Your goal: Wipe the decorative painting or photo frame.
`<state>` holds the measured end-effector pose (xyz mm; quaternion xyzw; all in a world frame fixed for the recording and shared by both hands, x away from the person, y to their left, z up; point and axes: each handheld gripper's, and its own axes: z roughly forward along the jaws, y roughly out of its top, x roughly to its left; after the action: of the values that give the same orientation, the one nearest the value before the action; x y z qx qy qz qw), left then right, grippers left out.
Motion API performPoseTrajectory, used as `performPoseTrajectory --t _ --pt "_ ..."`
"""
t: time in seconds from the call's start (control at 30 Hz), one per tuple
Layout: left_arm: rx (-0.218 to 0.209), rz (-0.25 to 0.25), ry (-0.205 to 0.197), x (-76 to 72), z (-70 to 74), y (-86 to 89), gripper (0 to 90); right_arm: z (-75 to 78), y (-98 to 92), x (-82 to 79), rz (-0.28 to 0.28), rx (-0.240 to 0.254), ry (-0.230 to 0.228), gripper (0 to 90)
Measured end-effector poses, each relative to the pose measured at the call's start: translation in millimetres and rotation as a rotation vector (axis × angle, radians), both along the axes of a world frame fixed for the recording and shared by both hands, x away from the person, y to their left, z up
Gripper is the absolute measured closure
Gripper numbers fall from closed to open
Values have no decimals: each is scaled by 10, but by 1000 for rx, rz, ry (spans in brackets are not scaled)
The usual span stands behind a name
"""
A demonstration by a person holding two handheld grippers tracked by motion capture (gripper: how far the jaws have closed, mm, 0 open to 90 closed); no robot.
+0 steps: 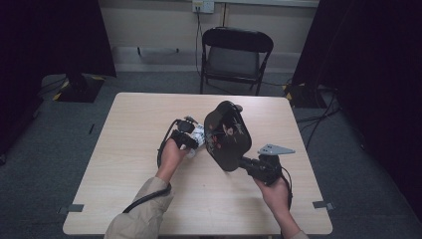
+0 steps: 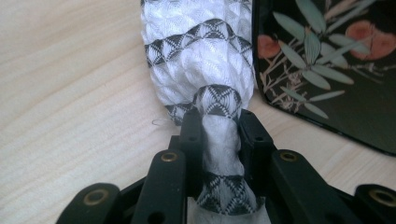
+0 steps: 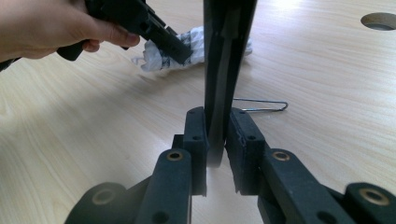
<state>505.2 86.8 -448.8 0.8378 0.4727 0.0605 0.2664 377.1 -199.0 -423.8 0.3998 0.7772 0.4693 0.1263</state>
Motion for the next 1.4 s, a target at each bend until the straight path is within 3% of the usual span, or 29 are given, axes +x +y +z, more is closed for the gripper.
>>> performPoseTrajectory --t 0.33,0.63,0.97,1.4 --pt "-19 1 23 -180 -113 40 744 -5 1 0 -7 3 1 789" --pt "-39 -12 36 -360 -123 56 745 -11 -13 9 -14 0 3 789" --pt "-64 -29 23 -578 -124 48 745 -14 -15 13 -22 -3 2 790" --pt "-91 -85 26 -820 -139 -26 745 -21 31 7 -19 0 6 792"
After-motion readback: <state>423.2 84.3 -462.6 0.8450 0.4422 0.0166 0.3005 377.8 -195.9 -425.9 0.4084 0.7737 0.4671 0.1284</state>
